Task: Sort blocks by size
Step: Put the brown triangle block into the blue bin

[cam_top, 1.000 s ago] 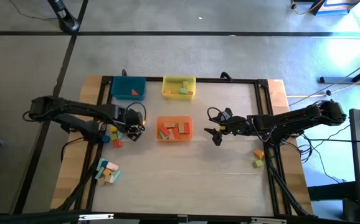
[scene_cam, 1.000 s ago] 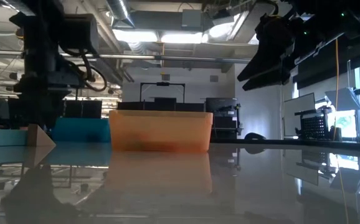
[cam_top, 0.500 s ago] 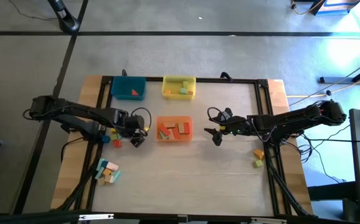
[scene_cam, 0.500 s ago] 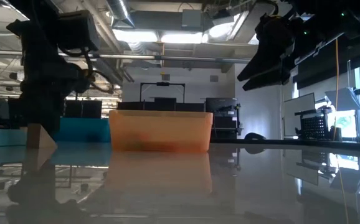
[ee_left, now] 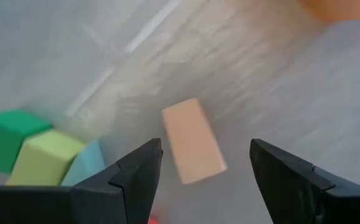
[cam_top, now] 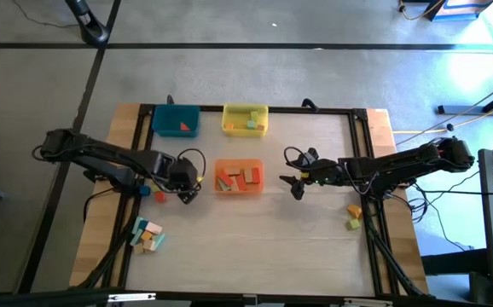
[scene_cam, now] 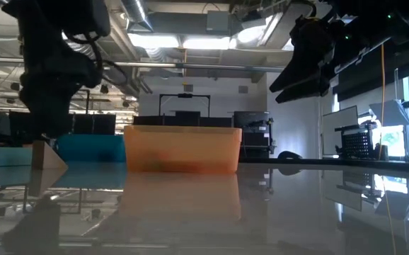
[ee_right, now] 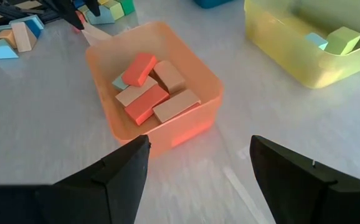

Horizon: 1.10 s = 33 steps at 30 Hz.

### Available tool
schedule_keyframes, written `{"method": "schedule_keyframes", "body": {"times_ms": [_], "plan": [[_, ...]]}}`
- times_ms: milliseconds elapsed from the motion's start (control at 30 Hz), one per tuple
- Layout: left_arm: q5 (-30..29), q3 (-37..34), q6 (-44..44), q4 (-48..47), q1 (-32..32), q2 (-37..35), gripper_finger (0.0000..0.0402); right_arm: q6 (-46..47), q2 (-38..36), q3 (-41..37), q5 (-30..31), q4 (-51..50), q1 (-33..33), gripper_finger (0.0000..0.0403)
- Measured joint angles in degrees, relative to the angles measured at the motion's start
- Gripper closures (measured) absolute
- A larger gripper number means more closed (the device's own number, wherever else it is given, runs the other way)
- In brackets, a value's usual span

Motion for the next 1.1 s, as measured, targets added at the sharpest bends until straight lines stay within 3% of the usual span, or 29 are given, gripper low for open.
{"method": "schedule_keyframes", "body": {"times_ms": [200,333,767,1100], "plan": [[-0.05,-4.29,-5.74,2.7,-1.41,0.03,0.0169,0.0,0.0,0.0,0.0,0.06,0.01,0.0127],[0.22,-6.81,-5.16,8.46,-1.74,0.05,0.0169,0.0,0.0,0.0,0.0,0.06,0.02,0.0127],[0.31,-10.85,-3.29,11.74,-1.66,0.05,0.0172,0.0,0.0,0.0,0.0,0.03,0.0,0.0127],[-2.82,-11.45,-0.1,13.35,-1.61,-0.01,0.028,0.0,0.0,0.0,0.0,0.03,0.0,0.0127]]}}
